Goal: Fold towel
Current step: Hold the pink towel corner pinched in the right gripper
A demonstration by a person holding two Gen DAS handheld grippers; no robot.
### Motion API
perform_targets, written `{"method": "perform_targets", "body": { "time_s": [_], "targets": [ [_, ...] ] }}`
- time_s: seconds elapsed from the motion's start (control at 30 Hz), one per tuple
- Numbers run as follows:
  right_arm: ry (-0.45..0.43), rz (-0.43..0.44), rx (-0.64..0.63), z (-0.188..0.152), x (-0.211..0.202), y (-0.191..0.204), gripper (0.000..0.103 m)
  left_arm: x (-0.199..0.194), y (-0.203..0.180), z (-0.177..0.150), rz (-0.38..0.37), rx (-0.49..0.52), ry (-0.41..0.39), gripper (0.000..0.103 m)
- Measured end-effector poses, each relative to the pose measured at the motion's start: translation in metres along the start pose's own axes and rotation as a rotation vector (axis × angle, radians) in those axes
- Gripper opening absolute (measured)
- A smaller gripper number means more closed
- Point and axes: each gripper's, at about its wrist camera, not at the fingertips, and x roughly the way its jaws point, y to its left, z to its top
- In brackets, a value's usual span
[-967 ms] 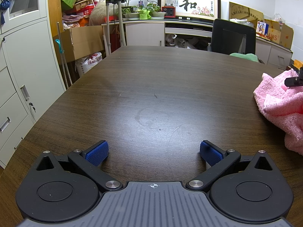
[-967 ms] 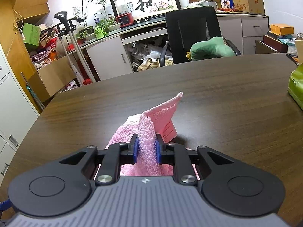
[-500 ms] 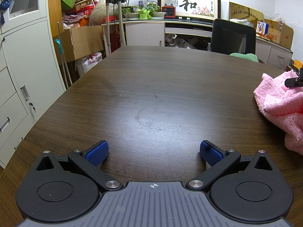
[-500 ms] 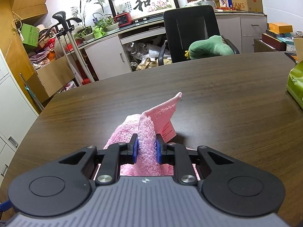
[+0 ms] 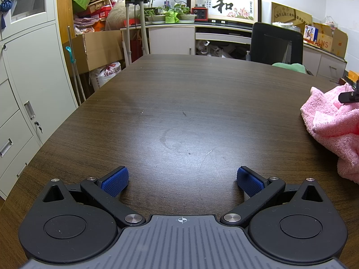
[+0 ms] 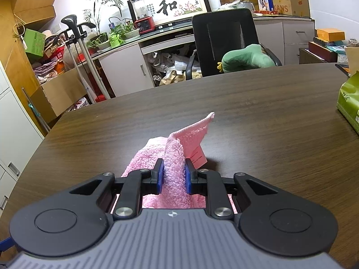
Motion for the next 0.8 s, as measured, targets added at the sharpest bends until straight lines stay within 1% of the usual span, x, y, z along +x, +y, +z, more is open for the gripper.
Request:
{"method": "perform_targets", "body": {
  "time_s": [0.03, 0.13, 0.73, 0.77, 0.8],
  "targets": [
    [-0.003, 0.004, 0.001, -0.006, -0.005, -0.001, 0.019, 0.0, 0.0, 0.0, 0.0, 0.0, 0.0, 0.103],
    [-0.008, 0.01, -0.006, -0.006, -0.008, -0.002, 0.019, 0.0, 0.0, 0.0, 0.0, 0.0, 0.0, 0.103],
    [0.001, -0.008, -0.031, 0.017, 0.01, 0.009, 0.019, 0.0, 0.002, 0.0, 0.0, 0.0, 0.0, 0.103],
    [-0.003, -0.008, -0.024, 0.001, -0.003, -0.004, 0.019, 0.0, 0.002, 0.0, 0.0, 0.0, 0.0, 0.103],
    [-0.004, -0.006, -0.022, -0.005, -0.007, -0.008, 0.019, 0.0, 0.002, 0.0, 0.0, 0.0, 0.0, 0.103]
  ]
}}
